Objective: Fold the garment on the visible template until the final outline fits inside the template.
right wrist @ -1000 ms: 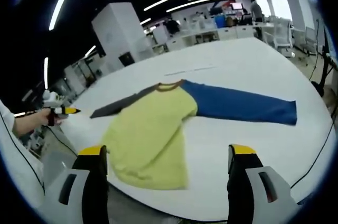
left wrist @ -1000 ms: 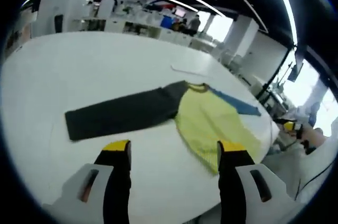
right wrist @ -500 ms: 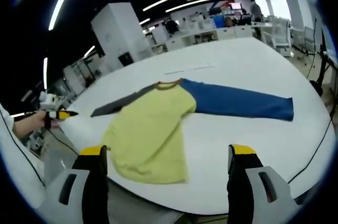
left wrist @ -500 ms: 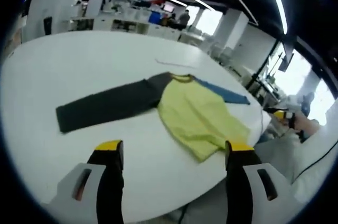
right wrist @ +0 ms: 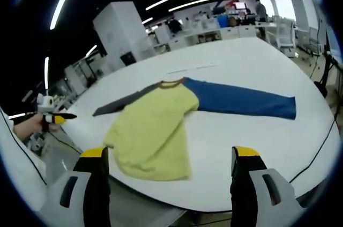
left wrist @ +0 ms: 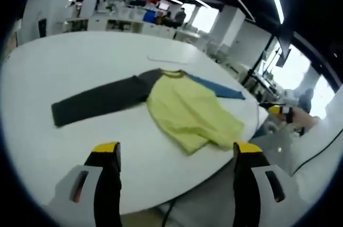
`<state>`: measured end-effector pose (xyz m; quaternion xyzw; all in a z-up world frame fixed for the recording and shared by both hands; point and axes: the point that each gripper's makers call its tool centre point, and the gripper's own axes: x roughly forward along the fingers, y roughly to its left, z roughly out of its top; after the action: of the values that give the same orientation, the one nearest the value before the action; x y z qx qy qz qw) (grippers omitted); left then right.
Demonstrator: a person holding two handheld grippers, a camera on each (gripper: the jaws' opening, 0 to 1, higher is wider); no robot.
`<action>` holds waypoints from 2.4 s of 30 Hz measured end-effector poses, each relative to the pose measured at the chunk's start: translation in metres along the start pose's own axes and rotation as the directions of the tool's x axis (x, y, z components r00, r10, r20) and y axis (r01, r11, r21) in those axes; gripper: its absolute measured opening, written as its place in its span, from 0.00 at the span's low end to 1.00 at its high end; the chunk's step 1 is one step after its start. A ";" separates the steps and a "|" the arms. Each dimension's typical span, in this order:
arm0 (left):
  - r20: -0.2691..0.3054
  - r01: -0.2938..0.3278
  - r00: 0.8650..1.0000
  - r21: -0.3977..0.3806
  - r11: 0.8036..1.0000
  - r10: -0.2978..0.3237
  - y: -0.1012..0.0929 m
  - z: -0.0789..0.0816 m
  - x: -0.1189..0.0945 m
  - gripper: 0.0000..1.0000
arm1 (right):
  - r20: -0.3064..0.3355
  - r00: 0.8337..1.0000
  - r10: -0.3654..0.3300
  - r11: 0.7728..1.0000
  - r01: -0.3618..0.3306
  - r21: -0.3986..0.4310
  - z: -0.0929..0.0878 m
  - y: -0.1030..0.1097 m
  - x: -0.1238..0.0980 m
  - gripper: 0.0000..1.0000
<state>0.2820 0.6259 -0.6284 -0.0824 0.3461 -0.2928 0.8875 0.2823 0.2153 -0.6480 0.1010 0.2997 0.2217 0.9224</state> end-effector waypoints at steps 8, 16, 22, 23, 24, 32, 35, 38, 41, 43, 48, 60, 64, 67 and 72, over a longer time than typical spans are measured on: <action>0.002 0.010 1.000 0.004 1.000 -0.010 -0.013 -0.008 -0.004 0.93 | -0.003 1.000 0.001 1.000 -0.001 0.000 -0.003 -0.001 -0.004 0.94; -0.027 0.015 1.000 0.080 0.997 -0.013 -0.025 -0.015 -0.004 1.00 | -0.009 1.000 0.007 1.000 -0.007 -0.004 -0.006 0.000 -0.007 0.94; -0.036 0.013 0.999 0.100 0.995 -0.010 -0.032 -0.018 -0.003 1.00 | -0.010 1.000 0.009 1.000 -0.009 -0.004 -0.007 0.000 -0.008 0.94; -0.031 0.013 0.999 0.096 0.995 -0.010 -0.032 -0.017 -0.003 1.00 | -0.011 1.000 0.010 1.000 -0.010 -0.003 -0.008 0.000 -0.007 0.94; -0.024 0.012 1.000 0.088 0.996 -0.010 -0.032 -0.016 -0.003 1.00 | -0.012 1.000 0.013 1.000 -0.013 -0.003 -0.009 0.001 -0.007 0.94; -0.020 0.007 1.000 0.081 0.997 -0.005 -0.031 -0.015 -0.004 1.00 | -0.016 1.000 0.016 1.000 -0.016 0.000 -0.011 0.002 -0.007 0.94; -0.021 0.010 1.000 0.082 0.997 -0.008 -0.031 -0.016 -0.003 1.00 | -0.015 1.000 0.014 1.000 -0.014 0.002 -0.010 0.001 -0.008 0.93; -0.027 0.011 1.000 0.080 0.997 -0.009 -0.032 -0.017 -0.002 0.99 | -0.019 1.000 0.020 1.000 -0.020 0.002 -0.011 0.002 -0.008 0.91; -0.030 0.015 0.999 0.079 0.997 -0.012 -0.033 -0.018 -0.001 0.99 | -0.029 0.999 0.022 1.000 -0.022 -0.007 -0.012 0.002 -0.007 0.91; -0.034 0.018 0.999 0.078 0.997 -0.015 -0.034 -0.018 0.000 0.99 | -0.028 0.999 0.023 1.000 -0.024 -0.008 -0.012 0.003 -0.007 0.90; -0.050 0.024 0.999 0.080 0.996 -0.020 -0.034 -0.018 0.003 0.97 | -0.026 0.999 0.030 1.000 -0.030 -0.006 -0.011 0.004 -0.004 0.88; -0.113 0.063 0.992 0.082 0.995 -0.054 -0.043 -0.029 0.026 0.92 | -0.044 0.999 0.028 1.000 -0.027 0.008 -0.019 0.001 0.001 0.84; -0.124 0.082 0.990 0.075 0.994 -0.072 -0.046 -0.032 0.034 0.88 | -0.067 0.997 0.032 0.999 -0.031 0.007 -0.026 -0.002 0.008 0.82; -0.147 0.103 0.985 0.066 0.993 -0.093 -0.048 -0.037 0.041 0.84 | -0.075 0.997 0.034 0.999 -0.033 0.012 -0.030 -0.004 0.013 0.79; -0.176 0.124 0.978 0.052 0.991 -0.113 -0.045 -0.045 0.053 0.81 | -0.094 0.994 0.047 0.999 -0.046 0.012 -0.038 0.001 0.022 0.73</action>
<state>0.2625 0.5616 -0.6767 -0.0495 0.4066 -0.3621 0.8373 0.2750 0.2285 -0.6896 0.1019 0.3416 0.2463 0.9013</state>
